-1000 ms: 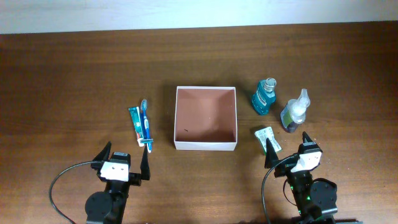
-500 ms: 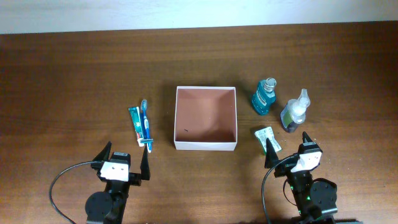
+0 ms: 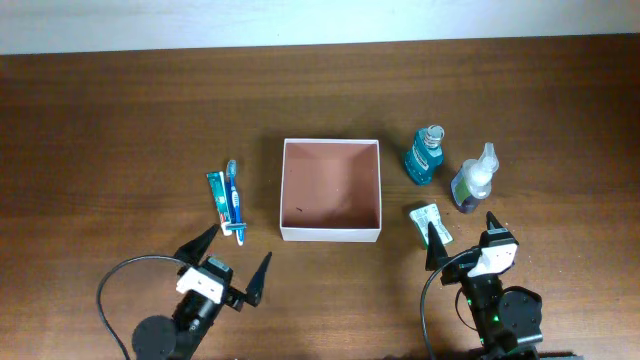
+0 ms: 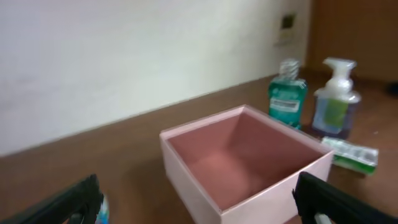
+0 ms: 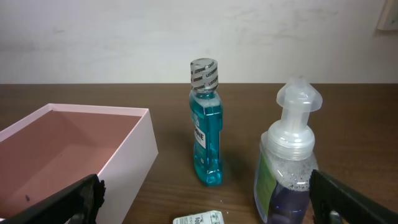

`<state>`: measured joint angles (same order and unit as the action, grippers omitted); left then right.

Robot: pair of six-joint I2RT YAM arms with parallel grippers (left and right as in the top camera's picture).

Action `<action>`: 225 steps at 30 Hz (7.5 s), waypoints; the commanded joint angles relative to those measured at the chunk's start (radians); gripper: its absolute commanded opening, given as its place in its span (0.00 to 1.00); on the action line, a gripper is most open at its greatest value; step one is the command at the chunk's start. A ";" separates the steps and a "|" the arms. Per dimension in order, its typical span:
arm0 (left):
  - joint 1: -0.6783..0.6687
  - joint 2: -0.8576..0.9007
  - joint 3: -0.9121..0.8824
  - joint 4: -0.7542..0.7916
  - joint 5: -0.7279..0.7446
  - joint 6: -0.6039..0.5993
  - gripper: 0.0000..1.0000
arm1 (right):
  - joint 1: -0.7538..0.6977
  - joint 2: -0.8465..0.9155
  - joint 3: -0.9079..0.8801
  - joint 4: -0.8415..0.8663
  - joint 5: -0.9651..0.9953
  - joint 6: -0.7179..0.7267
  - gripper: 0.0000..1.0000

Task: Pack container
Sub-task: 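Move the left gripper over the teal toothpaste tube left of the box, then lower and close the left gripper on the toothpaste tube, lift it, then carry the toothpaste tube over the pink box and release it inside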

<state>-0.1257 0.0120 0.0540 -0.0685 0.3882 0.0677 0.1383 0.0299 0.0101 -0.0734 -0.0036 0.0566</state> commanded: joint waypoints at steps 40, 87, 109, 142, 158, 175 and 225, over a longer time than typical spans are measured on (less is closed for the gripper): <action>0.002 1.243 0.763 -0.351 -0.032 0.005 0.99 | 0.006 -0.004 -0.005 -0.006 0.008 0.012 0.98; 0.011 1.595 0.763 -0.232 -0.587 -0.479 0.33 | 0.006 -0.004 -0.005 -0.006 0.008 0.012 0.98; 0.006 1.539 0.783 -0.313 -0.453 -0.474 0.39 | 0.006 -0.004 -0.005 -0.006 0.009 0.012 0.98; 0.048 1.661 0.751 -0.248 -0.417 -0.445 0.33 | 0.006 -0.004 -0.005 -0.006 0.009 0.012 0.98; 0.055 1.694 0.751 -0.220 -0.393 -0.445 0.22 | 0.006 -0.004 -0.005 -0.006 0.008 0.012 0.98; 0.055 1.641 0.761 -0.263 -0.391 -0.444 0.01 | 0.006 -0.004 -0.005 -0.006 0.008 0.012 0.98; -0.261 1.229 0.815 -0.221 -0.190 -0.455 0.01 | 0.006 -0.004 -0.005 -0.006 0.008 0.012 0.98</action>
<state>-0.3393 1.2522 0.8501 -0.3054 0.1768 -0.3264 0.1383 0.0299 0.0101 -0.0734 -0.0036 0.0574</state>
